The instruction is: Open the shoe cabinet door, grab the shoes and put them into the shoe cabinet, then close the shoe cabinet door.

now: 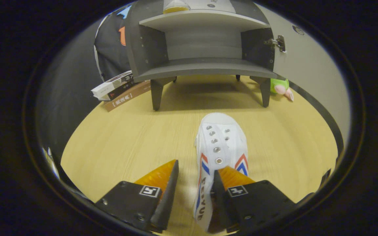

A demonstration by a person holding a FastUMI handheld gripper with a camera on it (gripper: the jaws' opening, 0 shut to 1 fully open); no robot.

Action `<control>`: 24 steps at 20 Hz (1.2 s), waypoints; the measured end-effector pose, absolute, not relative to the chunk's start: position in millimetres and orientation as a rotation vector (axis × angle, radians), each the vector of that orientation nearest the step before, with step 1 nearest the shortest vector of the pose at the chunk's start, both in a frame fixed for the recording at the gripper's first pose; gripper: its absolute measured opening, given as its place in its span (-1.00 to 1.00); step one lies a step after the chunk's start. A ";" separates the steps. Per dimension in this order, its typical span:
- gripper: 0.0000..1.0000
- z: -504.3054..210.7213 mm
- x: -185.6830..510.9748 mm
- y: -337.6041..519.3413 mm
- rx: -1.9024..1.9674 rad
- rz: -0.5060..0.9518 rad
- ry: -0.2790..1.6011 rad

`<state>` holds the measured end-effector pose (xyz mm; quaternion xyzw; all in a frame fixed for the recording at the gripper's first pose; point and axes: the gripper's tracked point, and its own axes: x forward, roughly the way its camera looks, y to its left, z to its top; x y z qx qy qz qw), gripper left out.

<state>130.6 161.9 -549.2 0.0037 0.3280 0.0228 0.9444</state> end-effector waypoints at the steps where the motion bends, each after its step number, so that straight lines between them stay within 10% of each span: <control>1: -0.05 -549.2 132.0 156.4 0.005 0.026 0.652; 3: -0.67 -549.8 134.7 158.0 0.035 0.015 0.636; 5: -0.80 -547.5 134.9 158.7 0.047 0.006 0.626; 24: -0.89 -283.7 157.8 116.6 0.013 -0.034 0.346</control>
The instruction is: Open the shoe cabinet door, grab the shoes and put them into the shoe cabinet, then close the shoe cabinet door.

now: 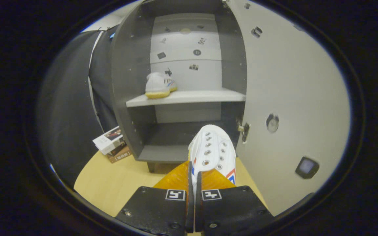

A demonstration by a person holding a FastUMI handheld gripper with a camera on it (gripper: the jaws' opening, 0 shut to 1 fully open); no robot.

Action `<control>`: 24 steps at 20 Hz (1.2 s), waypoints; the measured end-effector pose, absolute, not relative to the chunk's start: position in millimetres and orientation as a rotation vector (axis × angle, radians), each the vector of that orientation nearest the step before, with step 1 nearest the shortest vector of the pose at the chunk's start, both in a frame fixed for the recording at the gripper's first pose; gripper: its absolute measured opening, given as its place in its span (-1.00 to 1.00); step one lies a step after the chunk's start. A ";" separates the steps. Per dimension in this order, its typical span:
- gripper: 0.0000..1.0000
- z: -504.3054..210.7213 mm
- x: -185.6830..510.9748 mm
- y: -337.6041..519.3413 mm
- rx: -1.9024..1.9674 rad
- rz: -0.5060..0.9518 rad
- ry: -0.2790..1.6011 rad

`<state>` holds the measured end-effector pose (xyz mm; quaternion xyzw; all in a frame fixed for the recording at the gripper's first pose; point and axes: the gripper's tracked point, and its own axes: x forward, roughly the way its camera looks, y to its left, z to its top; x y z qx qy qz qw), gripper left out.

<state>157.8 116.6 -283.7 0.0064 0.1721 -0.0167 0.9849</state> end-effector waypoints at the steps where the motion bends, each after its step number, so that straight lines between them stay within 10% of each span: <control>1: -0.89 -263.3 161.4 114.0 0.004 -0.031 0.326; 11: -0.90 -133.4 237.8 116.4 -0.082 0.038 0.205; 24: -0.89 -138.7 395.4 139.3 -0.149 0.110 0.314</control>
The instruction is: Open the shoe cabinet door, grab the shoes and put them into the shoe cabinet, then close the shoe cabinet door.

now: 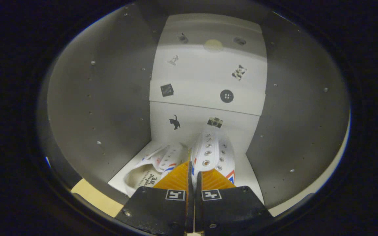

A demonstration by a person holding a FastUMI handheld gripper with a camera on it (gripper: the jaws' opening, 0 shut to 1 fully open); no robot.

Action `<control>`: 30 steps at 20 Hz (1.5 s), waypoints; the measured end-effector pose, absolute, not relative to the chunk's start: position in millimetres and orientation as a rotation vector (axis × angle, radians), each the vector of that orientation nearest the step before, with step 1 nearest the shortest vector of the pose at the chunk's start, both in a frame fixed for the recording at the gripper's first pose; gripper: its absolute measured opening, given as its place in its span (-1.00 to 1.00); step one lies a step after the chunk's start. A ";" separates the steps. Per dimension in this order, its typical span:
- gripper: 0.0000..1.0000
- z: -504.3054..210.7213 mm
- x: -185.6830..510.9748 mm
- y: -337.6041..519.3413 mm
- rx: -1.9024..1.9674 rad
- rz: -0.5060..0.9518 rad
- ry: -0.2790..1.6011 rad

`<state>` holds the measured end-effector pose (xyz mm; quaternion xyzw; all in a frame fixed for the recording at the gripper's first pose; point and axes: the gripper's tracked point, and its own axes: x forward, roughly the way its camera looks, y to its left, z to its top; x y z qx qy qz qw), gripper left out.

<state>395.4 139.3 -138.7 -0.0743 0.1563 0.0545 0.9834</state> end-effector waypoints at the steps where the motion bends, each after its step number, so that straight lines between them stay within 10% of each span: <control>1: -0.90 -146.5 403.3 138.2 -0.158 0.104 0.338; 14: -0.88 -190.7 424.8 146.2 -0.109 0.058 0.472; 30: 0.71 -135.4 356.9 124.4 -0.108 -0.076 0.271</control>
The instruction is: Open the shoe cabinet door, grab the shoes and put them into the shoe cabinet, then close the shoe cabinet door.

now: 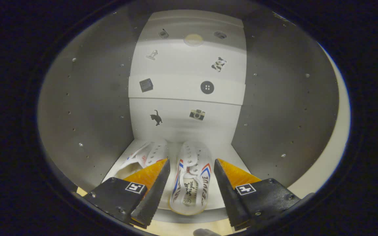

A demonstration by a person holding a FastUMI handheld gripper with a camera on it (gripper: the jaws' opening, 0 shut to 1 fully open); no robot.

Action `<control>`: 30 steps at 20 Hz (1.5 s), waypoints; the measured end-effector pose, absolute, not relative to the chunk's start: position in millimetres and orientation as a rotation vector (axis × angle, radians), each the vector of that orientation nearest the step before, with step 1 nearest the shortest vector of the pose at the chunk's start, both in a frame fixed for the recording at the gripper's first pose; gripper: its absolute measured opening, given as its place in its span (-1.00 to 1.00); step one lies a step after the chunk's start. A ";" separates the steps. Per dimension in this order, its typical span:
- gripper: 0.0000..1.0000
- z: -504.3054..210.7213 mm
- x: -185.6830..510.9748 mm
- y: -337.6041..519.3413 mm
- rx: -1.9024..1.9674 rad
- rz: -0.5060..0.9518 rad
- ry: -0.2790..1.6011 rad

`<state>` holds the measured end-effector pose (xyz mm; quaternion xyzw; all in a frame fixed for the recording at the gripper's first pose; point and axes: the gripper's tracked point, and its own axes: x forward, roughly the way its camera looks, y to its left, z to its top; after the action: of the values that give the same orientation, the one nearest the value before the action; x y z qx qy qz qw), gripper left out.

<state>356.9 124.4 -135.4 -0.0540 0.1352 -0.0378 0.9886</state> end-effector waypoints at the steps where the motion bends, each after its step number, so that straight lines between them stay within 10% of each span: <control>1: 0.71 -130.9 345.2 127.4 -0.101 -0.065 0.260; 30: 1.00 -37.2 -124.3 -39.8 0.015 0.033 -0.011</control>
<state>-124.3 -39.8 -37.2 0.0073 -0.0055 0.0164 0.9998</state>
